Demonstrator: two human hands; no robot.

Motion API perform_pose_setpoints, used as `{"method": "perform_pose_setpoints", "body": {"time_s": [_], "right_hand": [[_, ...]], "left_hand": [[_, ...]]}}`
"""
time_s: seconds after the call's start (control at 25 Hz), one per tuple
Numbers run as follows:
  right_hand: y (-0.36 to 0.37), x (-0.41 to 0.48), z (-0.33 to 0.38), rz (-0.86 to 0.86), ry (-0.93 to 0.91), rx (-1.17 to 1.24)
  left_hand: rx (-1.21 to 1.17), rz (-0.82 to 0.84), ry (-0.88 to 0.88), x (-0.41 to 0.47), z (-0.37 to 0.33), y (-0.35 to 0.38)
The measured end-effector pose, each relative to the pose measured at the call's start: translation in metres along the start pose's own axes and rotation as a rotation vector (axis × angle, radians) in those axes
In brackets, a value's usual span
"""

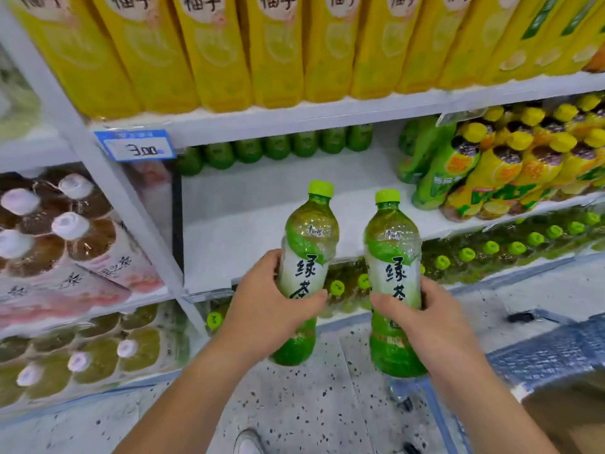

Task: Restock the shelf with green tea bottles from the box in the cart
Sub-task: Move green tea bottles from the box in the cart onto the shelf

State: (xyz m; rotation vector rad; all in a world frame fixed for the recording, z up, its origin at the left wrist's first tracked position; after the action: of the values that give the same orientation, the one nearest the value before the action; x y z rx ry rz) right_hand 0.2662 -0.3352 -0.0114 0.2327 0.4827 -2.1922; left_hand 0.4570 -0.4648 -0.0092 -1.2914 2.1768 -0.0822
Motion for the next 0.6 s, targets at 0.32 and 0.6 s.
{"method": "perform_pose_setpoints", "body": {"time_s": [0.32,0.6], "right_hand": [[0.092,0.06,0.008,0.155,-0.07,-0.13],[0.123,0.116,0.031,0.212,-0.229,-0.181]], "left_hand": [[0.089,-0.193,0.008,0.057,0.037,-0.068],[-0.011,-0.358,0.086,0.096,0.035,-0.095]]}}
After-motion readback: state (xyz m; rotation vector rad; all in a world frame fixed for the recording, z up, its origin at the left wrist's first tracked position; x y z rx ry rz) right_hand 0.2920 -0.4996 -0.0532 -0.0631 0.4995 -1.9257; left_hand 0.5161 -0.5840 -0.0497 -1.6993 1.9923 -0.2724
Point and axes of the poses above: each hand's wrist, its own x-axis towards the middle knuckle, its own y-axis out of the palm, z = x × y, the point moved 6 cm from there along x, towards the middle knuckle, and after that the axes turned 8 degrees about -y, right-handed, at the moved point
